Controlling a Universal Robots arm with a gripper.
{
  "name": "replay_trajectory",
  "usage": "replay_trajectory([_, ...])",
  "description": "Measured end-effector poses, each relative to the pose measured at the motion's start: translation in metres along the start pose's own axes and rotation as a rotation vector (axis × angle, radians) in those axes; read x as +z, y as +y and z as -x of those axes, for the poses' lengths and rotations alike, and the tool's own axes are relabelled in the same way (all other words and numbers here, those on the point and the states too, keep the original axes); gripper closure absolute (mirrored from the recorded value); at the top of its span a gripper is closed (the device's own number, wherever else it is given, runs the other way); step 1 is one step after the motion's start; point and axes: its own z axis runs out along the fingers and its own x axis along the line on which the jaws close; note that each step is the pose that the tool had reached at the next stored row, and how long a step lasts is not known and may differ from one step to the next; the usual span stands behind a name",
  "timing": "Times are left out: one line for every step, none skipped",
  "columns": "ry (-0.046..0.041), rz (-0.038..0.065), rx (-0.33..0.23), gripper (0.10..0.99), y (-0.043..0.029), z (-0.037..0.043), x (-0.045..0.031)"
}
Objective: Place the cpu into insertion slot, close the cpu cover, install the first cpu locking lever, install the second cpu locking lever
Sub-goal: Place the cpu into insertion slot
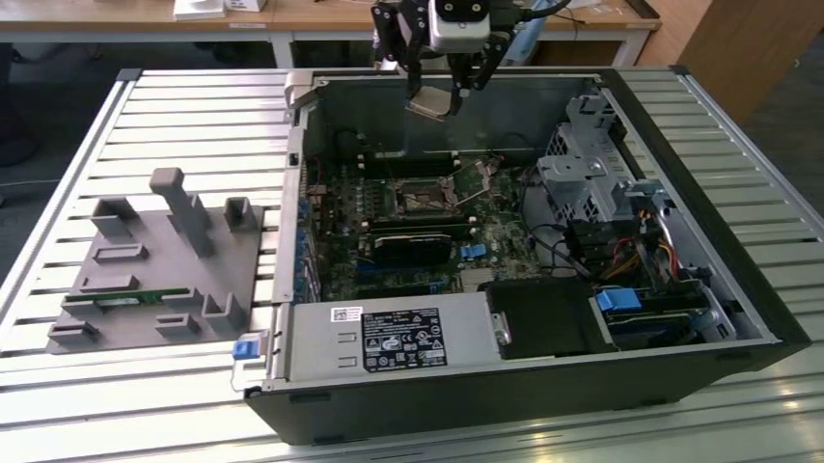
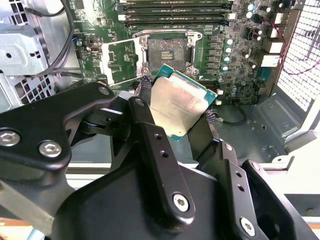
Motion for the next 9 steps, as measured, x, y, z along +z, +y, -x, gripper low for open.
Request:
replay_trajectory([-0.0003, 0.0, 0.004, 0.545, 0.0, 0.0, 0.0])
replay_trajectory([-0.0007, 0.0, 0.008, 0.545, 0.0, 0.0, 0.0])
replay_trajectory([-0.001, 0.0, 0.012, 0.545, 0.0, 0.0, 0.0])
replay_trajectory([-0.0014, 0.0, 0.016, 0.545, 0.0, 0.0, 0.0])
replay_trajectory([-0.0017, 0.0, 0.02, 0.545, 0.0, 0.0, 0.0])
replay_trajectory([-0.0021, 0.0, 0.024, 0.545, 0.0, 0.0, 0.0])
replay_trajectory([-0.0025, 0.001, 0.029, 0.545, 0.0, 0.0, 0.0])
replay_trajectory([-0.0029, 0.001, 0.033, 0.545, 0.0, 0.0, 0.0001])
replay_trajectory([-0.0033, 0.001, 0.037, 0.545, 0.0, 0.0, 0.0])
